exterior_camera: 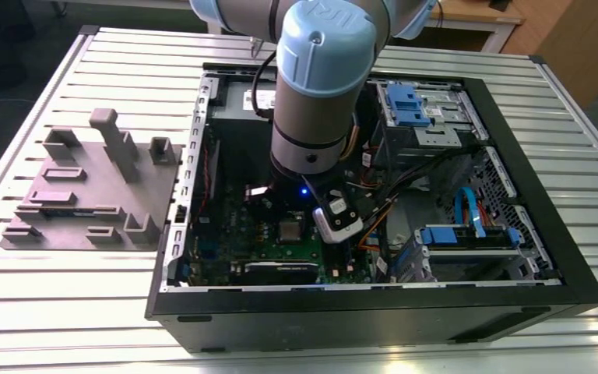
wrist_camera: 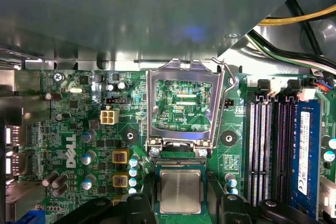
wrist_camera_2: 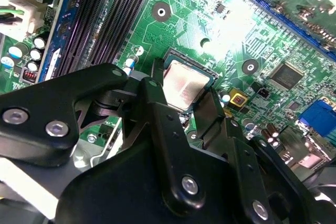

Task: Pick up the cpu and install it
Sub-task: 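Place the cpu into insertion slot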

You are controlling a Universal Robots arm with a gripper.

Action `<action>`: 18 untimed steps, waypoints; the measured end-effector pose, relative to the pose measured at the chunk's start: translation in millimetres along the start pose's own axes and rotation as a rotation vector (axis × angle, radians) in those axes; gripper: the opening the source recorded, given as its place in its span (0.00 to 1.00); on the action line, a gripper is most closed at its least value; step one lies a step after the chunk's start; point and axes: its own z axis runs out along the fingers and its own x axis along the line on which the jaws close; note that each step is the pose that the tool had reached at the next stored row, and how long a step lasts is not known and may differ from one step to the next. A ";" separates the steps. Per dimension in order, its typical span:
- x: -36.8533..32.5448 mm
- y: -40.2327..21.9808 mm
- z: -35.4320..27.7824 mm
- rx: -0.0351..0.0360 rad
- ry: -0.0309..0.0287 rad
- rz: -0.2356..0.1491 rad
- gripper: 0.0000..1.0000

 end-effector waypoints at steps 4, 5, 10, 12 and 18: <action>0.0 0.0 0.2 -0.0002 0.0002 0.000 0.48; -0.2 0.1 0.8 -0.0013 -0.0009 0.000 0.53; -0.1 0.0 1.7 -0.0029 -0.0014 0.000 0.60; 0.0 0.1 0.4 -0.0041 -0.0015 0.000 0.60; 0.2 -0.1 -5.3 -0.0036 0.0002 0.000 0.60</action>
